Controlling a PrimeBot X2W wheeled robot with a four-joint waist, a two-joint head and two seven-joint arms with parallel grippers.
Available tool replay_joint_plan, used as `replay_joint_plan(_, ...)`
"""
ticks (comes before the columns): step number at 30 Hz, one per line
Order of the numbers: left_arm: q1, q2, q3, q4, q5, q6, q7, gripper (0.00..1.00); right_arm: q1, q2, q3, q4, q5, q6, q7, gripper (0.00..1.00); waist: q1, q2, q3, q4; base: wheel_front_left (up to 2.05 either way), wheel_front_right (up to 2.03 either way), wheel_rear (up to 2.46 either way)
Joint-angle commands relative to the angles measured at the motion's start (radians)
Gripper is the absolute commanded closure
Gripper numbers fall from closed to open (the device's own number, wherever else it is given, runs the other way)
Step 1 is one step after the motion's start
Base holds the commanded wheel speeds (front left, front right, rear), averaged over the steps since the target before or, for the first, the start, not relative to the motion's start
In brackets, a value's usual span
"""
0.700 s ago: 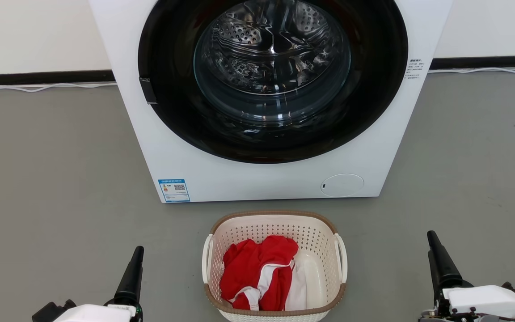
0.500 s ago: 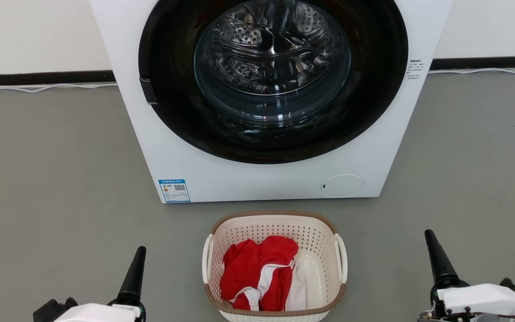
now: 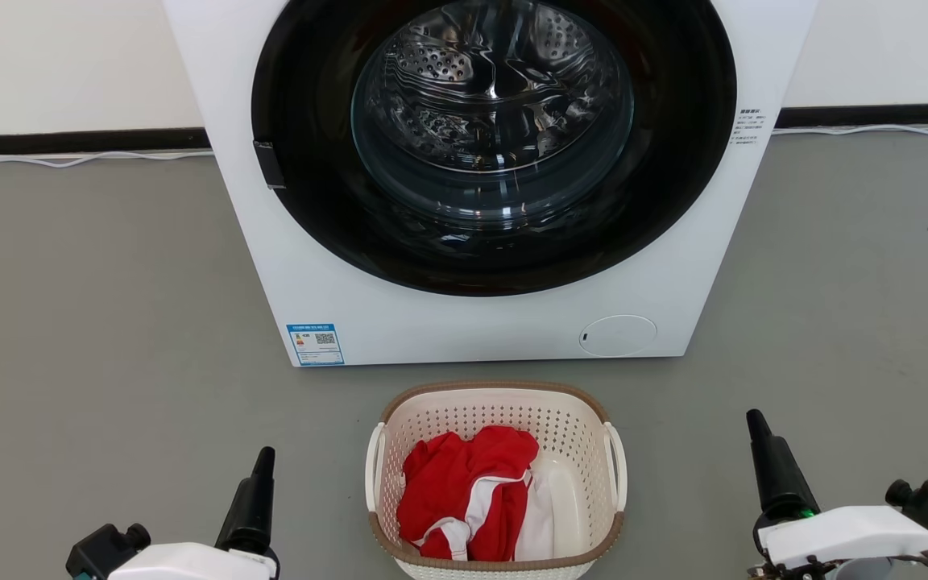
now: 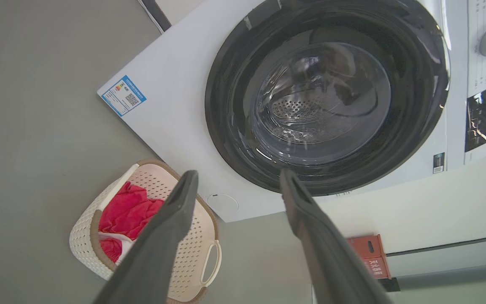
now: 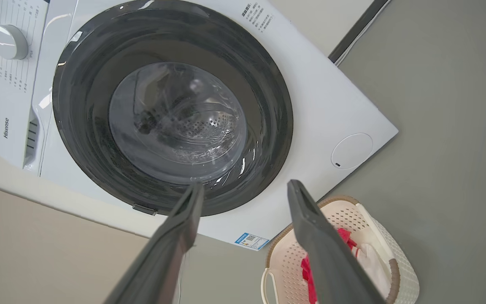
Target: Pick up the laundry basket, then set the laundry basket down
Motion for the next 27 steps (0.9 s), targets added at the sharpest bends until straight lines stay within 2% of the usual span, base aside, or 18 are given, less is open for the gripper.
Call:
replay_joint_plan(1, -0.044, 0.008, 0.007, -0.021, 0.048, 0.007, -0.013, 0.0, -0.045, -0.013, 0.016, -0.033, -0.055, 0.004, -0.021, 0.0, -0.0001, 0.0, 0.0, 0.0, 0.0, 0.0, 0.0)
replay_joint_plan(27, -0.055, 0.012, 0.0, -0.013, 0.382, 0.036, -0.086, 0.0, -0.072, -0.024, 0.051, -0.019, -0.424, 0.006, -0.095, 0.0, -0.0001, 0.0, 0.004, -0.002, 0.0, 0.0, 0.0)
